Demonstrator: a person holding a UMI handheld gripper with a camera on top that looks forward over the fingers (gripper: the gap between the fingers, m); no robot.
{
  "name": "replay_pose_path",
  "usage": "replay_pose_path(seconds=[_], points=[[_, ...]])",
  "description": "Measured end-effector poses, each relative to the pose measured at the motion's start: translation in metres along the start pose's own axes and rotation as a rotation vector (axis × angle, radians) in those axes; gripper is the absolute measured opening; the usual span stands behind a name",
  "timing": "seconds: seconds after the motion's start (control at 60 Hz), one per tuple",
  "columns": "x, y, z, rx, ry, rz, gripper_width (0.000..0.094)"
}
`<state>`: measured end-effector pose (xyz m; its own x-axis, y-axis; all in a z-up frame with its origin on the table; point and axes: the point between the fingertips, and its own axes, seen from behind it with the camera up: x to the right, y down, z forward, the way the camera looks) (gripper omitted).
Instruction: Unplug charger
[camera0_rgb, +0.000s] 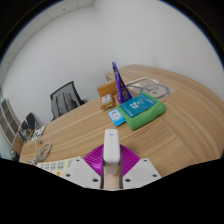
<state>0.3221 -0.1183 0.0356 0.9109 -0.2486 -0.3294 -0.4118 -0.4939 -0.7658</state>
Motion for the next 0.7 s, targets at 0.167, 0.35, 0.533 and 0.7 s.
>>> replay_pose_path(seconds=[0.167,0.35,0.533,0.7], points=[[0.036,0.006,0.002,-0.041,0.067,0.041,0.0495],[0.067,0.006,-0.01,-0.061,0.18,-0.042,0.0778],[0.044,-0.016,-0.055,-0.037,0.24,-0.264,0.0862],[-0.008,-0.017,-0.126,-0.011,0.262,-0.321,0.0862]])
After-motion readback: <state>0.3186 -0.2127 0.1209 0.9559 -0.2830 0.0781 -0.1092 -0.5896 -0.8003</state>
